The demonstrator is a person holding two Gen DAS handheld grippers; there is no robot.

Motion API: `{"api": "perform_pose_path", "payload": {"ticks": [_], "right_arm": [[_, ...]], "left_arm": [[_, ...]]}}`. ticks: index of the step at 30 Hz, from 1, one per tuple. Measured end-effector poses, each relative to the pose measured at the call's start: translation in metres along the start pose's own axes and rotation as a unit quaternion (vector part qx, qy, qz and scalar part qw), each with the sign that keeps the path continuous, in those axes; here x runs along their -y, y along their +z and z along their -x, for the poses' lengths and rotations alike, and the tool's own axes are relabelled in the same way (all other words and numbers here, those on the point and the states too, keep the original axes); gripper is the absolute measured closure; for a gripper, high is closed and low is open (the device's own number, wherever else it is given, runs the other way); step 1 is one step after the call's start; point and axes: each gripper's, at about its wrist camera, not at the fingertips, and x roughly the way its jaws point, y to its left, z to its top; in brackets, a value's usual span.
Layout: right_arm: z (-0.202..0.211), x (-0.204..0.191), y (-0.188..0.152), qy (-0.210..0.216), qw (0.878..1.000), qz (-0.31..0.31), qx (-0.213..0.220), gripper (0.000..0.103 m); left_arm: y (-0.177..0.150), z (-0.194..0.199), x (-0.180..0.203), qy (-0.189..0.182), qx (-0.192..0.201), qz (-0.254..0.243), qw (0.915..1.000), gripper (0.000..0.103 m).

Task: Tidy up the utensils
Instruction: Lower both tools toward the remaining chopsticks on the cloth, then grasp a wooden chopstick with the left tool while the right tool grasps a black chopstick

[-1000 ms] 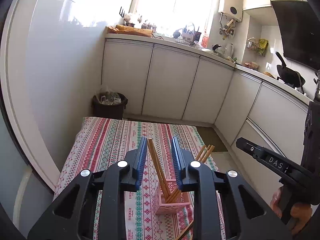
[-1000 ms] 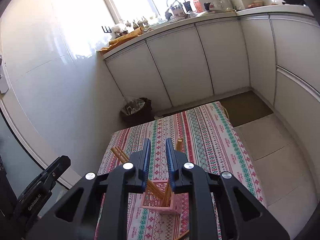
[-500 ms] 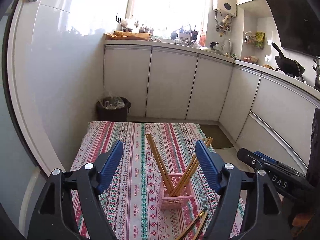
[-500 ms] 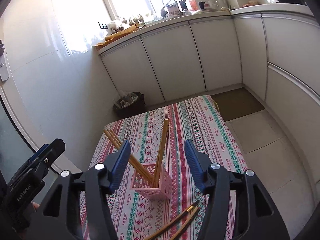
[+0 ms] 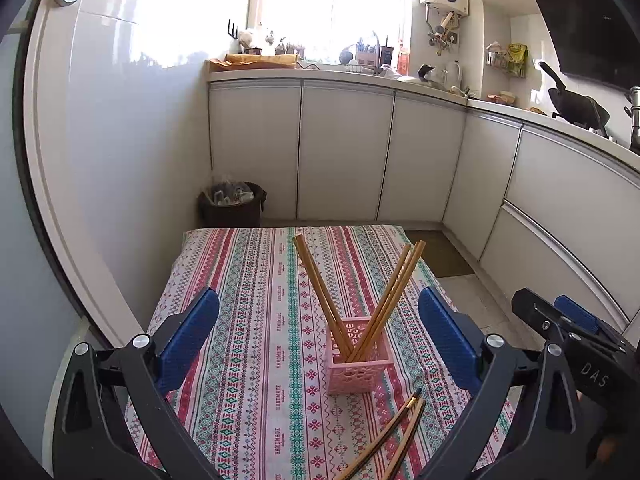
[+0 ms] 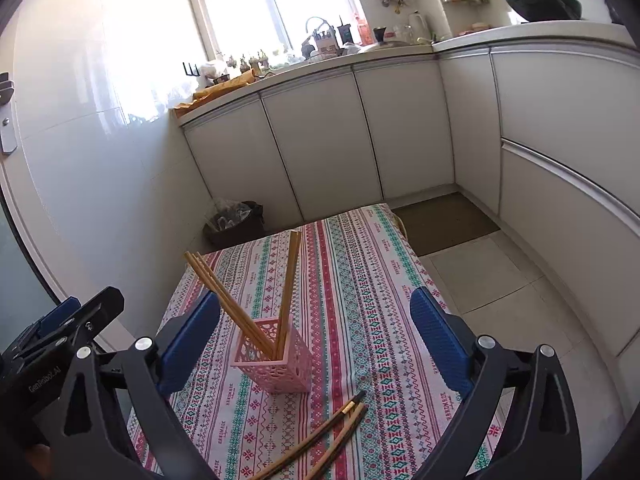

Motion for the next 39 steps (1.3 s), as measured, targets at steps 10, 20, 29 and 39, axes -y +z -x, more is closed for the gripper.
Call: {"api": "perform_pose_path", "payload": {"ticks": [10,20,29,39], "right_arm": [[0.021,0.039,-0.042,-0.034,0.999,-0.009,-0.026,0.007],[-0.002,0.100,-0.068,-0.065,0.988,-0.088,-0.111,0.007],[-0.008,0.135,-0.078,-0.068,0.975,-0.141,-0.158,0.007],[-0.003,0.156,-0.082,-0.071,0.970,-0.163,-0.168,0.007]], "left_arm": [[-0.036,-0.042,0.024,-0.066,-0.157,-0.053,0.9840,0.007],[-0.112,-0.137,0.067,-0.138,-0.409,-0.060,0.8998,0.007],[-0.124,-0.165,0.091,-0.214,-0.446,0.022,0.8688,0.032],[-0.142,-0.182,0.100,-0.177,-0.434,-0.014,0.8830,0.065]]}}
